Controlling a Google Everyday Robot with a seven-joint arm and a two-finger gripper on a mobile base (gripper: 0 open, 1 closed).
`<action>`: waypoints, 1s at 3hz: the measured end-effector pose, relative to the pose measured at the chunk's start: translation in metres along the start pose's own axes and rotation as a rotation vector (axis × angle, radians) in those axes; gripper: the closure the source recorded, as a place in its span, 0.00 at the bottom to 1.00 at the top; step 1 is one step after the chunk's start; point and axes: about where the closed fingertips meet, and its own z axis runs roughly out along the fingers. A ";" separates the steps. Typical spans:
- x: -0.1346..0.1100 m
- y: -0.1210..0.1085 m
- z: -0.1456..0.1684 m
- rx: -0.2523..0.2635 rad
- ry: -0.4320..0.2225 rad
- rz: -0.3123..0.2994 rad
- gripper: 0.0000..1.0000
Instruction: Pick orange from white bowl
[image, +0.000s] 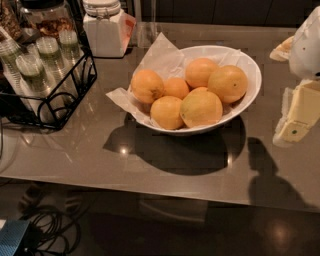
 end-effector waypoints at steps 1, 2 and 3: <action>0.000 0.000 0.000 0.000 0.000 0.000 0.00; -0.014 -0.010 0.001 -0.012 -0.037 -0.043 0.00; -0.034 -0.027 0.007 -0.050 -0.078 -0.107 0.00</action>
Offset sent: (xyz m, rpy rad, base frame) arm 0.0272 0.0230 0.0064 0.0581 0.0137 0.1290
